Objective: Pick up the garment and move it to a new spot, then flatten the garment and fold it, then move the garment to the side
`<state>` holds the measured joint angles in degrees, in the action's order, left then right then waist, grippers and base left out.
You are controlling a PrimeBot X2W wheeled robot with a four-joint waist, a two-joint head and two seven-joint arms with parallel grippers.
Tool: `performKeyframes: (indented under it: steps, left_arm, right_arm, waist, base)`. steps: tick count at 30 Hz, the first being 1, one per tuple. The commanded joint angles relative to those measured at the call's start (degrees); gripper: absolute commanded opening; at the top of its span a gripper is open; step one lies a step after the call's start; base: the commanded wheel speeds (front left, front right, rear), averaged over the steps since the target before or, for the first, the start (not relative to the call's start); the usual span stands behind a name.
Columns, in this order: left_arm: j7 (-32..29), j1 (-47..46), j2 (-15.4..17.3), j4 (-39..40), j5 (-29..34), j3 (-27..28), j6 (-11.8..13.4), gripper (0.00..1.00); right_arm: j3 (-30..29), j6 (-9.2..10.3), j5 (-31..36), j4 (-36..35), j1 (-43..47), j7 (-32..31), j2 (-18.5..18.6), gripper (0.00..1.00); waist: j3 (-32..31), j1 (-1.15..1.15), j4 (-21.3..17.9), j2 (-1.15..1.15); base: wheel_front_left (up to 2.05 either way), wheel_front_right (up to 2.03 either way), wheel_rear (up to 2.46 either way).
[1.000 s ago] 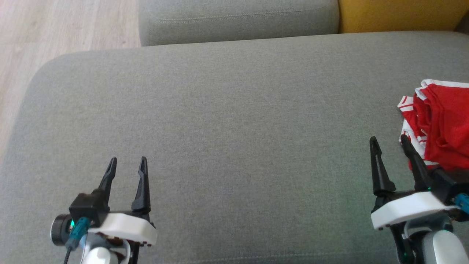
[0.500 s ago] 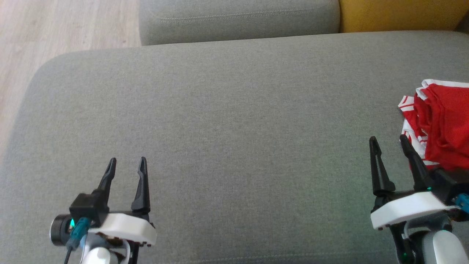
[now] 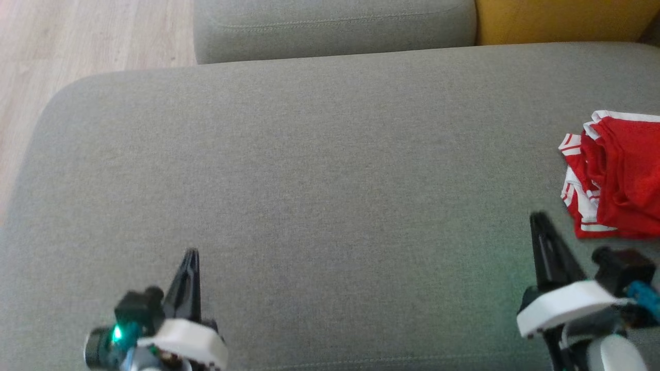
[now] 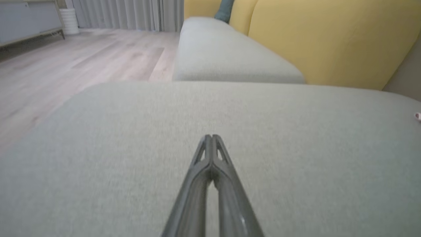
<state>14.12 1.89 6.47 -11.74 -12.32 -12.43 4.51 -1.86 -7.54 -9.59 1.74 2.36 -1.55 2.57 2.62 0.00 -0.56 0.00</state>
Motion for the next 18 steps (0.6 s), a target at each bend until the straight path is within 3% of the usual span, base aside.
performKeyframes:
  steps: [1,18]
  left_arm:
    - [-0.03,0.36,-0.09,-0.52,-0.15,0.00,-0.02,0.00]
    - [-2.61,0.24,-0.60,-2.35,-10.71,2.29,-1.59,0.00]
  right_arm:
    - [0.02,0.00,-0.15,0.66,0.17,0.01,-0.01,0.00]
    - [0.09,0.01,-11.52,3.77,-0.25,-0.09,0.53,0.00]
  waist:
    - [-0.01,0.00,0.00,0.00]
    - [-0.33,0.00,0.07,0.00]
  base:
    - [0.00,0.00,0.00]
    - [0.00,0.00,0.00]
